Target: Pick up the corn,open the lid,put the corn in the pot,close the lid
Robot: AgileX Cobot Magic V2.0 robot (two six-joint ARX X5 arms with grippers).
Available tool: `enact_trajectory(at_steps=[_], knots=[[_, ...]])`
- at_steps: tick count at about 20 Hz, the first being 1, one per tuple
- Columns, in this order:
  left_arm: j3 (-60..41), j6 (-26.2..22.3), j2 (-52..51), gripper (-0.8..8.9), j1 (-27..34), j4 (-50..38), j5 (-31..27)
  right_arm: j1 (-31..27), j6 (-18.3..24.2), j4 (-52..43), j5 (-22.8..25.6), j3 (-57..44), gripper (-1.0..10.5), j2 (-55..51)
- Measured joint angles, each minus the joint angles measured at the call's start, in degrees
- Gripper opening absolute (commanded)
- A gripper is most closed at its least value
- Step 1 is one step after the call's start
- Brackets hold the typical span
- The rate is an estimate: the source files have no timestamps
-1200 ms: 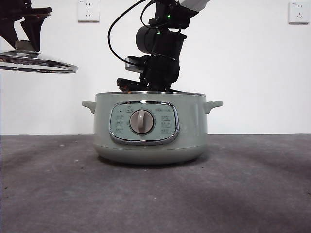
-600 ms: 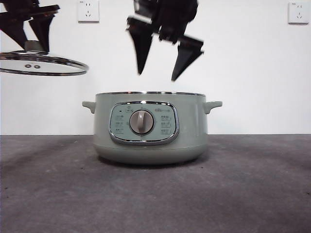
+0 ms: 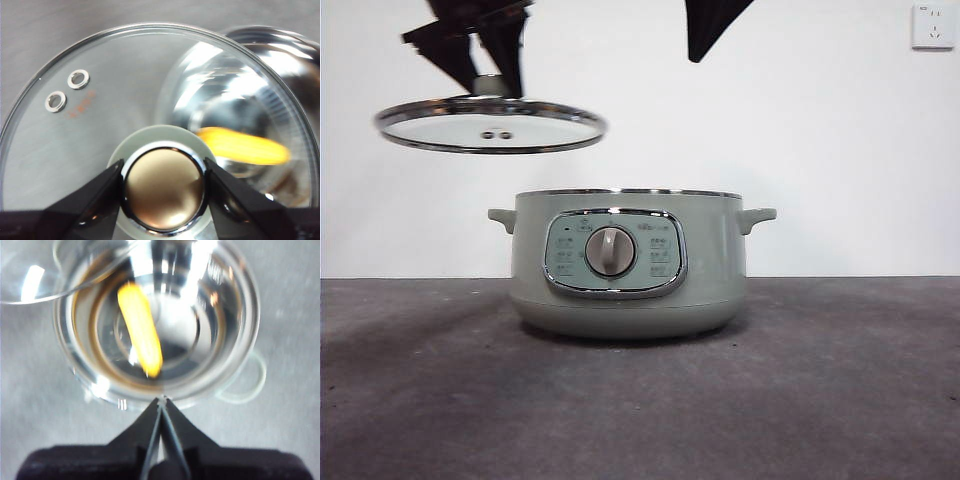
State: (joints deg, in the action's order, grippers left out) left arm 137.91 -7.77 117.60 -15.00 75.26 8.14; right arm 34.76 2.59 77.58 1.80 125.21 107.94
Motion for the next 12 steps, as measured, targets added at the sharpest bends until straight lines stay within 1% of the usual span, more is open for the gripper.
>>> enact_trajectory(at_steps=[2,7,10,12], knots=[[0.0,0.5,0.0,-0.09,-2.7,-0.9,0.3,0.0,0.2,-0.2,1.2,-7.9,-0.1,-4.0],[0.0,2.2,0.0,-0.09,-7.6,-3.1,0.4,0.0,0.2,-12.1,1.2,-33.6,-0.1,-20.2],[0.0,3.2,0.0,-0.09,-10.2,-3.4,0.2,0.0,-0.5,-16.1,1.2,-47.7,-0.1,-29.7],[0.0,4.0,0.2,-0.09,-11.8,-3.5,-0.6,0.0,-1.4,-17.2,1.2,-54.2,-0.1,-34.1]])
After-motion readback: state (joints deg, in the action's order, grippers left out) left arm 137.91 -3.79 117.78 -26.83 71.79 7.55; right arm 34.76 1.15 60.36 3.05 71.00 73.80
